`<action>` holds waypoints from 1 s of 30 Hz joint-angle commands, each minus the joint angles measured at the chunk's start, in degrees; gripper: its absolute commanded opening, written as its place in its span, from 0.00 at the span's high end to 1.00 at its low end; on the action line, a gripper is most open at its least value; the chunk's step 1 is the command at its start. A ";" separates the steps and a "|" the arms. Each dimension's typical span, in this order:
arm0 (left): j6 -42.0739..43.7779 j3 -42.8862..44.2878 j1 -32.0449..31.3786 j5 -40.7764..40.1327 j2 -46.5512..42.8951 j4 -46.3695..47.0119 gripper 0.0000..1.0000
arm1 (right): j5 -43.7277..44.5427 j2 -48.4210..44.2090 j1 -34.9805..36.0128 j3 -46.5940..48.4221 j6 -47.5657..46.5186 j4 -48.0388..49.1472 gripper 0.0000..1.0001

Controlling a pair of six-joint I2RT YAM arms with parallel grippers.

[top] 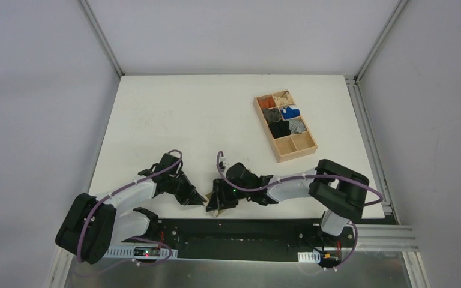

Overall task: Roll the underwear
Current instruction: Roll the underwear to the center of the board.

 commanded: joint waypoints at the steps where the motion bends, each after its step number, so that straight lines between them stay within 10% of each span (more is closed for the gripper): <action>1: 1.69 0.12 -0.60 -3.83 0.41 -2.07 1.00 | 8.37 -6.48 0.28 2.76 -4.74 -15.57 0.48; 11: 1.67 0.77 -0.60 -4.29 -2.86 -5.30 1.00 | 29.82 -27.53 -1.59 -4.51 2.96 -28.74 0.28; 30: 0.91 0.42 -0.62 -4.67 -7.58 -8.59 1.00 | 22.51 -16.29 -12.40 -8.97 17.07 -21.33 0.85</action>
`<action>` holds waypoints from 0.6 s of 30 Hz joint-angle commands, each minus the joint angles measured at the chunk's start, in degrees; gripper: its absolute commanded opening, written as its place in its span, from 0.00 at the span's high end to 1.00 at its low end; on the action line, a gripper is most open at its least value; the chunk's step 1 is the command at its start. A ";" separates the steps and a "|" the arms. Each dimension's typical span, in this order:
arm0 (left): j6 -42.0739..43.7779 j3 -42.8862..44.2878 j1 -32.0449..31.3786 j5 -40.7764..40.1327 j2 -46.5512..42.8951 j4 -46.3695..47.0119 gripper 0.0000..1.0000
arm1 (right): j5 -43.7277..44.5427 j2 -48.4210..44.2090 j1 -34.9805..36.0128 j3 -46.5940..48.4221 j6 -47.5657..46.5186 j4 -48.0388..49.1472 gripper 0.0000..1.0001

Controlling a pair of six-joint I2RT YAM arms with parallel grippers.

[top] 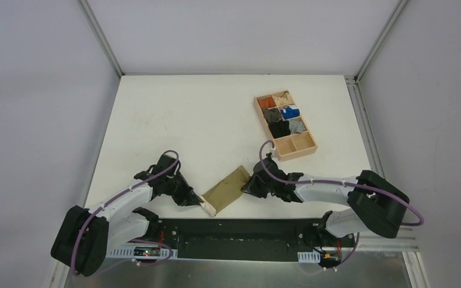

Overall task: Roll the underwear
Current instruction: Roll the underwear to the center of the board.

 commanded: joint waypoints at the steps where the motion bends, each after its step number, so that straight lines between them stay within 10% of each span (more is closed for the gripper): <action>1: 0.48 0.29 -0.58 -2.55 -2.49 -3.81 1.00 | -3.13 6.55 -5.04 3.28 -1.62 -0.62 0.89; 12: -4.62 0.69 -0.75 -7.71 -4.71 -4.16 1.00 | -10.41 20.70 -13.17 18.94 -15.96 -8.48 0.97; 18: -5.18 4.12 -1.01 -8.88 -1.98 -4.31 1.00 | -10.25 16.52 -11.99 22.11 -18.13 -12.80 0.66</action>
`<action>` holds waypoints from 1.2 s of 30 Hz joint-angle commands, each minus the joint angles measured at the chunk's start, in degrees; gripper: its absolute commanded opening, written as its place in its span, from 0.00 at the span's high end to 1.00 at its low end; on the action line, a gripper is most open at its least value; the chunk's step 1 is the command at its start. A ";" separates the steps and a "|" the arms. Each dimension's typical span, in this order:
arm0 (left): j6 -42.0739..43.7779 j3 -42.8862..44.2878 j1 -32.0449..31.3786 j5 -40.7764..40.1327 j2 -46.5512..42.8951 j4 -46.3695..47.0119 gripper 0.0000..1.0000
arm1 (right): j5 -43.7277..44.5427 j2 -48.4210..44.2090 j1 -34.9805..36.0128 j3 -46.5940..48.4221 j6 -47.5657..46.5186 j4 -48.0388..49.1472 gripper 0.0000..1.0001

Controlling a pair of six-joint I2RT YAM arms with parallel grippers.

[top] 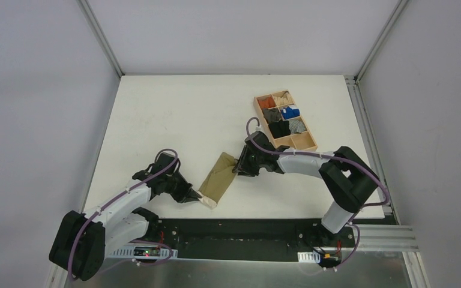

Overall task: Roll the underwear
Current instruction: Roll the underwear to the center of the board.

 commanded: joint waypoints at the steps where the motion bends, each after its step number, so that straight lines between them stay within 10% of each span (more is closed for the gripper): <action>1: -1.87 3.70 -0.72 -2.43 2.52 -2.44 1.00 | 3.25 -4.53 1.31 1.20 -4.70 -9.84 0.60; 10: -3.16 6.41 -1.42 -2.51 5.78 -3.93 1.00 | 16.10 -16.04 12.95 1.91 -8.03 -17.38 0.47; 19: -3.16 6.95 -1.61 -2.23 6.07 -4.51 1.00 | 26.97 -7.61 31.68 12.64 -26.53 -15.01 0.49; 36: -3.16 6.67 -1.68 -2.32 5.39 -5.15 1.00 | 32.32 7.69 36.93 23.47 -32.30 -17.34 0.51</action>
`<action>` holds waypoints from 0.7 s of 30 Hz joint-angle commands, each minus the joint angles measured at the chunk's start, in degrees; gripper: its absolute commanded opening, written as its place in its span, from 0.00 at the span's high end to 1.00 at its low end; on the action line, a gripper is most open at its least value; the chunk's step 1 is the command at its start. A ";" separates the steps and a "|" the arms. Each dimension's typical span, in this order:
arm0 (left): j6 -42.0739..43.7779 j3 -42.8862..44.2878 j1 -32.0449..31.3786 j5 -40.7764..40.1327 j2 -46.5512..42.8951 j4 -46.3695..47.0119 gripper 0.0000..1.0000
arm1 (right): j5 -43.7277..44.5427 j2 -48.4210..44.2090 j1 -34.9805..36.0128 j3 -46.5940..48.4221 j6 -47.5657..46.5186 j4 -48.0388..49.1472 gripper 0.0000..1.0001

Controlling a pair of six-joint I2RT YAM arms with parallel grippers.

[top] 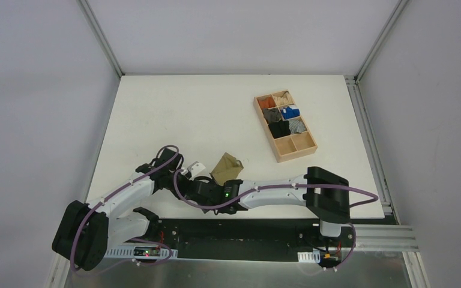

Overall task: Roll the underwear
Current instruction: Roll the underwear to the center of the board.

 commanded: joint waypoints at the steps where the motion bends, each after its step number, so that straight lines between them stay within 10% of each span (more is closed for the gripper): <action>1: -1.30 1.33 -0.55 -1.09 -0.41 -1.71 1.00 | 3.40 0.94 0.59 1.56 -1.04 -1.11 0.52; 13: -1.65 1.92 -0.54 -1.00 -0.49 -1.71 1.00 | 4.45 3.06 1.78 -0.32 2.37 0.35 0.66; 18: -1.73 2.31 -0.56 -0.73 -0.47 -1.71 1.00 | 5.33 2.69 1.82 -2.18 5.12 1.64 1.00; 21: -1.49 2.98 -0.54 -0.45 -0.87 -1.71 1.00 | 3.25 1.66 0.80 -4.54 7.29 3.77 1.00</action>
